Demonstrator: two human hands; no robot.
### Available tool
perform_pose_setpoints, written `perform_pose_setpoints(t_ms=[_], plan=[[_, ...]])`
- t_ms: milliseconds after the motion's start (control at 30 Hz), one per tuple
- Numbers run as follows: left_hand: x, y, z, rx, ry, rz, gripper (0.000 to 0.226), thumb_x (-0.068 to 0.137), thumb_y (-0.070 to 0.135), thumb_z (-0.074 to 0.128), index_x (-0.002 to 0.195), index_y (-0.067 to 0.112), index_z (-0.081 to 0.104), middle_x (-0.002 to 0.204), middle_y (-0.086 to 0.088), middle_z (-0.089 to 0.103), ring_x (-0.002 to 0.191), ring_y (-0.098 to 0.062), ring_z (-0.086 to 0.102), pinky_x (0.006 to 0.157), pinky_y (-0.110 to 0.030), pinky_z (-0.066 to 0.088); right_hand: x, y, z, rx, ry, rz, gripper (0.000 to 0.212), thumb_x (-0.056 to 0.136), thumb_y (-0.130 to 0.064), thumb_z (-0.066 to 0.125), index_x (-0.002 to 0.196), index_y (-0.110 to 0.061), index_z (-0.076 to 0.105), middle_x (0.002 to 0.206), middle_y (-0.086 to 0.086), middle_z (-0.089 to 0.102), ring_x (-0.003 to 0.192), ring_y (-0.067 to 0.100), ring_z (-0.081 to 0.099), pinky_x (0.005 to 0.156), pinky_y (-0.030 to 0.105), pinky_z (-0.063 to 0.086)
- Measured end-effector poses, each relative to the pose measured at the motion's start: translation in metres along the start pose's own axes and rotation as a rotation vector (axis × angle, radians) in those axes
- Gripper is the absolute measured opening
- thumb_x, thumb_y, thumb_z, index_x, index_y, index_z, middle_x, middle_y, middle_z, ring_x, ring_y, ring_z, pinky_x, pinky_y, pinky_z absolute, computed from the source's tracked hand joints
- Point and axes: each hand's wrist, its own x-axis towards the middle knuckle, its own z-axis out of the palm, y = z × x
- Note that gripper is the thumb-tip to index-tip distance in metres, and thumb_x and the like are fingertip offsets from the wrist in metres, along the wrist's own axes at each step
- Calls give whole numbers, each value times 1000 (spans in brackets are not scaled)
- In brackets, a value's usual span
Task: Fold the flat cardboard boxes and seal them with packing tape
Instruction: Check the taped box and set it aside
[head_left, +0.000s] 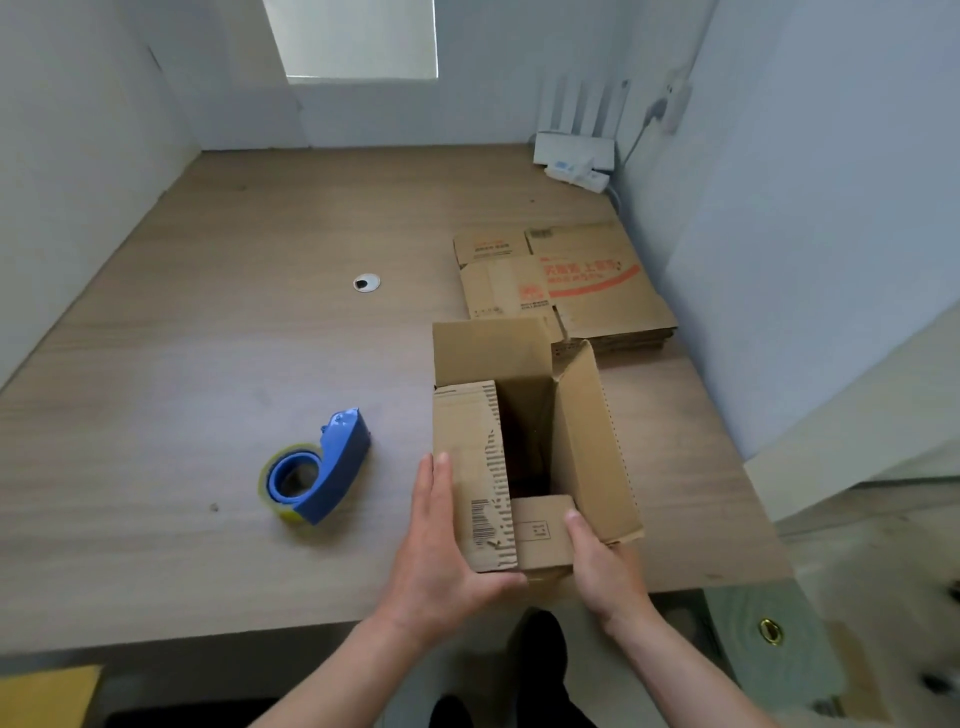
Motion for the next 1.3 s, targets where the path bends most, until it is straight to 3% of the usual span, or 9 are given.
perform_pose_setpoints(t_ms=[133, 267, 333, 400, 500, 700, 900, 1133, 1300], plan=[[1, -6, -2, -185, 90, -40, 106, 76, 69, 63, 158, 25, 13, 163, 8, 21, 148, -3, 20, 120, -23, 23, -1, -8, -3, 38, -7, 7, 50, 99, -51, 47, 136, -17, 54, 123, 3, 61, 109, 17, 55, 89, 27, 44], [-5, 1, -3, -542, 177, -255, 61, 88, 69, 50, 129, 24, 56, 122, 4, 63, 116, -13, 58, 98, -27, 49, -5, -15, -12, 212, -52, 97, 50, 97, -60, 40, 113, -21, 65, 111, 5, 69, 104, 20, 62, 91, 40, 53], [-5, -2, 0, -689, 196, -425, 52, 84, 72, 54, 115, 30, 58, 118, 1, 61, 112, -19, 59, 98, -42, 52, -6, -16, -15, 291, 49, 76, 41, 97, -58, 44, 103, -24, 65, 108, 6, 70, 103, 23, 64, 97, 50, 53], [-4, -8, 4, -707, 236, -524, 62, 74, 79, 54, 123, 40, 51, 125, 3, 58, 119, -23, 55, 101, -54, 49, -5, -15, -15, 230, 158, 16, 26, 95, -49, 57, 101, -24, 64, 106, 2, 69, 102, 21, 64, 96, 50, 54], [2, -2, 6, -785, 290, -629, 50, 80, 68, 58, 122, 42, 49, 121, 6, 58, 116, -24, 56, 99, -56, 50, -4, -17, -11, 143, 129, 15, 30, 91, -45, 65, 109, -21, 63, 108, 1, 67, 103, 20, 62, 96, 50, 55], [2, 23, 8, -1066, 405, -826, 48, 91, 53, 62, 129, 34, 39, 114, 0, 59, 100, -20, 58, 88, -53, 55, 2, -28, -14, 459, 88, 187, 39, 95, -47, 60, 120, -17, 58, 109, 13, 69, 101, 32, 67, 89, 56, 56], [-6, 51, 11, -1363, 594, -865, 35, 94, 25, 66, 120, 22, 43, 108, -10, 61, 97, -26, 62, 93, -60, 52, 6, -37, -31, 567, -44, 289, 30, 96, -32, 64, 121, -17, 56, 111, 17, 68, 102, 34, 66, 92, 60, 53], [-35, 68, 30, -1349, 761, -767, 41, 94, 25, 66, 132, 18, 51, 116, -10, 66, 106, -28, 65, 86, -56, 57, 14, -40, -51, 518, -252, 324, 22, 93, -17, 62, 114, -12, 56, 118, 23, 64, 109, 39, 62, 95, 60, 51], [-63, 76, 32, -1290, 927, -701, 33, 94, 27, 66, 124, 22, 53, 113, -9, 66, 106, -28, 64, 79, -47, 58, 7, -48, -41, 495, -326, 306, 25, 94, -36, 64, 110, -19, 56, 110, 20, 67, 107, 36, 65, 96, 62, 50]])
